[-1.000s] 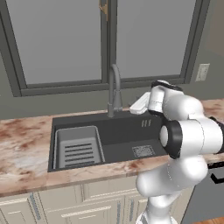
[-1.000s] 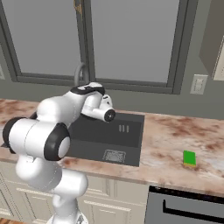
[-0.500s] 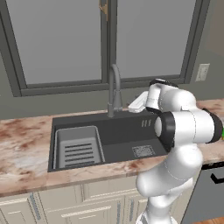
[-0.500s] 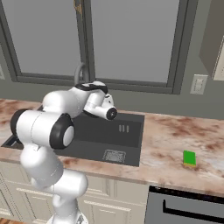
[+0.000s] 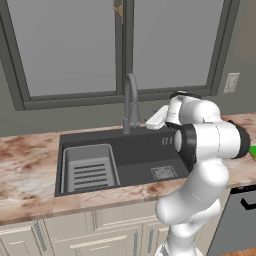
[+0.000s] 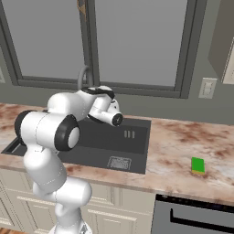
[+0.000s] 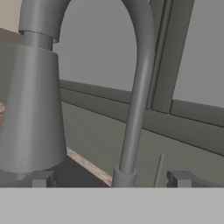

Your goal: Soak the sponge with water for a few seconds and then drop it inside the sink.

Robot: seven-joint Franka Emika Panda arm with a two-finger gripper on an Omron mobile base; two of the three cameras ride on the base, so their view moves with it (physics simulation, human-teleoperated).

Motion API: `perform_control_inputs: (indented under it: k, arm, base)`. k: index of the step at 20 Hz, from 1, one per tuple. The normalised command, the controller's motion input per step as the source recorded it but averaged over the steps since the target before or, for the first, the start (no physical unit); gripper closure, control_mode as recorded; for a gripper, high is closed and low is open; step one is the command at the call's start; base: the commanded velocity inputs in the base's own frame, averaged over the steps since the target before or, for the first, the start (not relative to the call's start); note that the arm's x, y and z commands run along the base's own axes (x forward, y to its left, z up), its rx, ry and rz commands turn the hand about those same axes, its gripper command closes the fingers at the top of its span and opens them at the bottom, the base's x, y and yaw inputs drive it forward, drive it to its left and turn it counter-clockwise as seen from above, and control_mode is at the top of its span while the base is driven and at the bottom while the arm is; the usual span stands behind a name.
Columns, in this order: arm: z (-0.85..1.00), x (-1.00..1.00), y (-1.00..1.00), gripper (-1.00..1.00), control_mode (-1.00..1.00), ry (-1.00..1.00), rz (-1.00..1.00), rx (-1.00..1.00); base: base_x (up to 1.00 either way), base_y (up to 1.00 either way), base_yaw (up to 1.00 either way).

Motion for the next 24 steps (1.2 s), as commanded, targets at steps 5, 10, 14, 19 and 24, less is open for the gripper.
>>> perform_control_inputs:
  k: [5, 10, 14, 19, 24]
  arm:
    - [0.0, 0.08, 0.0, -1.0, -1.0, 0.0, 0.0, 0.0]
    - [-0.04, 0.07, 0.0, -1.0, -1.0, 0.0, -0.03, 0.0]
    - [-0.07, 0.04, 0.0, -1.0, -1.0, 0.0, -0.05, 0.0]
    - [-0.07, 0.07, 0.01, -1.0, -1.0, 0.0, -0.06, 0.0]
    - [-0.01, 0.07, 0.03, -1.0, -1.0, 0.0, -0.06, 0.0]
  base:
    - [0.0, 0.0, 0.0]
    - [0.0, 0.0, 0.0]
    - [0.0, 0.0, 0.0]
    - [0.0, 0.0, 0.0]
    - [0.0, 0.0, 0.0]
